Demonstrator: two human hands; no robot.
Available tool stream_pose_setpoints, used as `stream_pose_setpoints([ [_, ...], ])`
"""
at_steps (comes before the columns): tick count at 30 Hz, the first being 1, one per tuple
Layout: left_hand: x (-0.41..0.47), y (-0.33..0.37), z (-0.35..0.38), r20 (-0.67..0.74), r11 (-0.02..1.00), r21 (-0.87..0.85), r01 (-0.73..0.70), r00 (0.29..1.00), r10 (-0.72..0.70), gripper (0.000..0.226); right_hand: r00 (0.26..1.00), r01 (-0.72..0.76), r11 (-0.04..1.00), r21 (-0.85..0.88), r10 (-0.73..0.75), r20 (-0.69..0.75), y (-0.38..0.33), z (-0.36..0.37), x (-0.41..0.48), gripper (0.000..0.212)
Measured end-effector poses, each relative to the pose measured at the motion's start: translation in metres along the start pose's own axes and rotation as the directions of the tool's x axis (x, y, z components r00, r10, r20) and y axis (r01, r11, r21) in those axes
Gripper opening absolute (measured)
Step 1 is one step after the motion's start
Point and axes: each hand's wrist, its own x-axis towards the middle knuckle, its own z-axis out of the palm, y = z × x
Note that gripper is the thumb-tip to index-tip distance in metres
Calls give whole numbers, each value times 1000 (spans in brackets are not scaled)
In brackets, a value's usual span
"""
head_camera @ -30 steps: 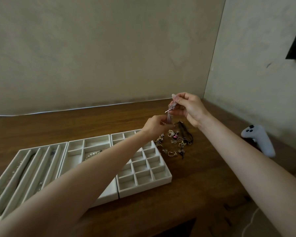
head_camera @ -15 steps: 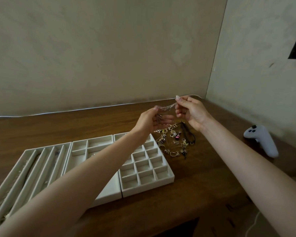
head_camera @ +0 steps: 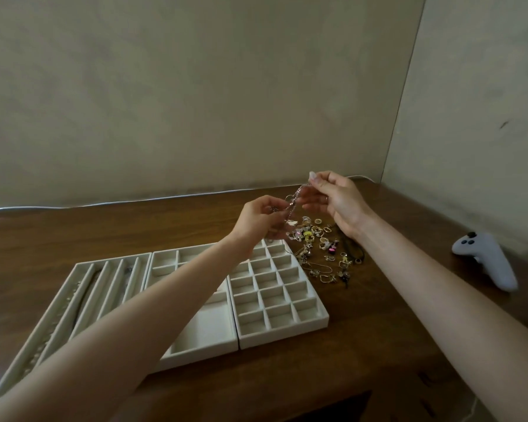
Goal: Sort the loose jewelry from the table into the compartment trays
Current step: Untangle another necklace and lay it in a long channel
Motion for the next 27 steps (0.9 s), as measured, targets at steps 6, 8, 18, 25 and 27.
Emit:
stream_pose_setpoints([
  [6, -10, -5, -16, -14, 996, 86, 3, 1000, -2, 27, 999, 6, 998, 64, -9, 45, -4, 16, 2, 9],
  [8, -11, -6, -20, -15, 992, 125, 12, 1000, -10, 26, 998, 2, 997, 75, -7, 62, -6, 21, 2, 9],
  [18, -15, -4, -30, -14, 991, 124, -56, 998, 58, 27, 983, -49, 999, 6, 47, 175, -12, 38, 1, 7],
  [25, -14, 2, -37, -54, 938, -346, -21, 999, 2, 25, 977, -95, 987, -129, 117, 179, -2, 35, -5, 16],
  [27, -13, 4, -38, -73, 905, -425, -22, 997, -10, 26, 976, -98, 969, -228, 138, 168, 2, 34, -4, 14],
])
